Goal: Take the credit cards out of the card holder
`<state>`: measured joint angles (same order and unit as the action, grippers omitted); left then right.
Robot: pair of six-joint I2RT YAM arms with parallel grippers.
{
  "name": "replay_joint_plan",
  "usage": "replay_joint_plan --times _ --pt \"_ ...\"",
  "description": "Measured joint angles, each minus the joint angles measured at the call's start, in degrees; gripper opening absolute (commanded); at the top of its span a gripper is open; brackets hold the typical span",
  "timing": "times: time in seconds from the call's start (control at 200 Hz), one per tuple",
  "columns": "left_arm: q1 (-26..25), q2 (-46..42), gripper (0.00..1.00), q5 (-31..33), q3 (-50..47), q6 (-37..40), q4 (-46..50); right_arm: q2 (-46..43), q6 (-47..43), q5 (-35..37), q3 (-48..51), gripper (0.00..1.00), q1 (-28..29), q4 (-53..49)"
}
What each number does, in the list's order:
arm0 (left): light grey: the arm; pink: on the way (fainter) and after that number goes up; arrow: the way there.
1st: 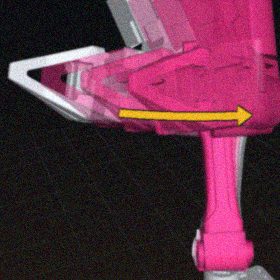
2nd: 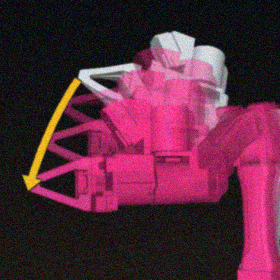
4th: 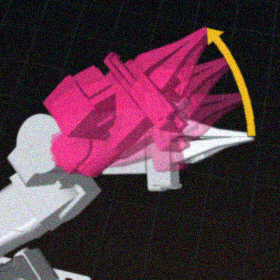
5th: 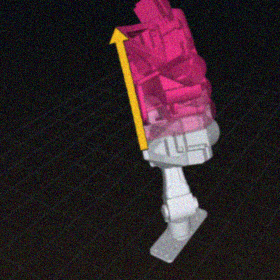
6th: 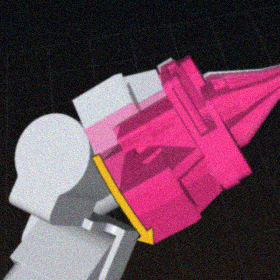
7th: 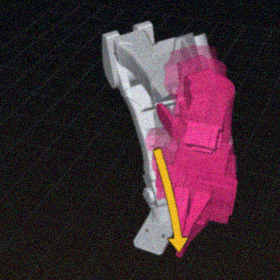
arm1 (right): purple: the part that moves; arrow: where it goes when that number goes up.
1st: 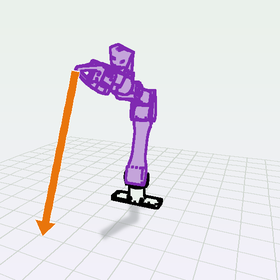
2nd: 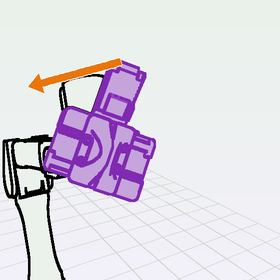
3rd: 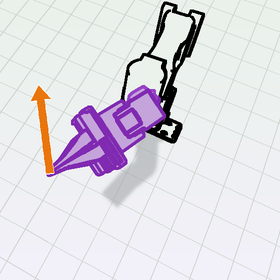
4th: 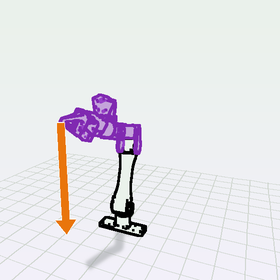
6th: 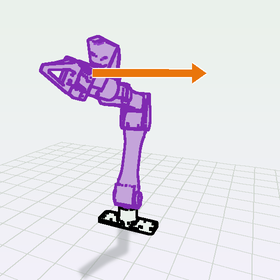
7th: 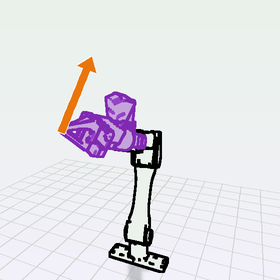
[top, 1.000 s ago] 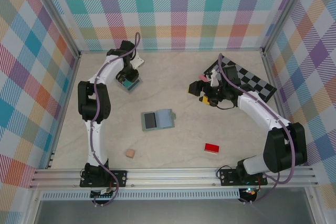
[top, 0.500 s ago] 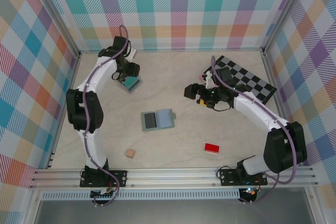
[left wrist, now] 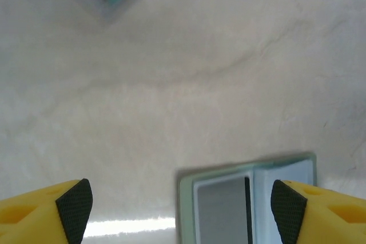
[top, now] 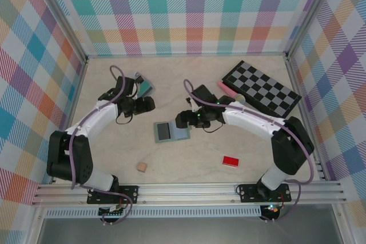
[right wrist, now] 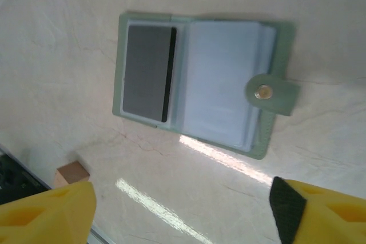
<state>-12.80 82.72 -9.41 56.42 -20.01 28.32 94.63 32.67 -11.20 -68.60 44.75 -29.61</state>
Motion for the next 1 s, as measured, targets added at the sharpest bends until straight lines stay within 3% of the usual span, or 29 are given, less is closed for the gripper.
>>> replay_joint_plan --times 0.125,0.39,0.61,1.0 --pt "-0.39 -6.97 0.86 -0.59 -7.5 -6.14 -1.95 5.49 1.66 -3.45 -1.31 0.65 1.27 1.81" --pt "-1.07 -17.88 1.0 -1.31 -17.9 -14.86 -4.9 14.38 5.75 -8.39 -6.4 0.51 1.25 5.18" --pt "-1.07 -19.74 1.0 -1.75 -20.65 -18.16 -6.43 16.61 8.81 -9.66 -8.76 0.43 1.27 6.86" --pt "-1.51 -22.29 0.96 -9.51 -25.57 -23.32 -17.66 21.31 10.62 -9.2 -12.96 0.31 1.27 5.77"
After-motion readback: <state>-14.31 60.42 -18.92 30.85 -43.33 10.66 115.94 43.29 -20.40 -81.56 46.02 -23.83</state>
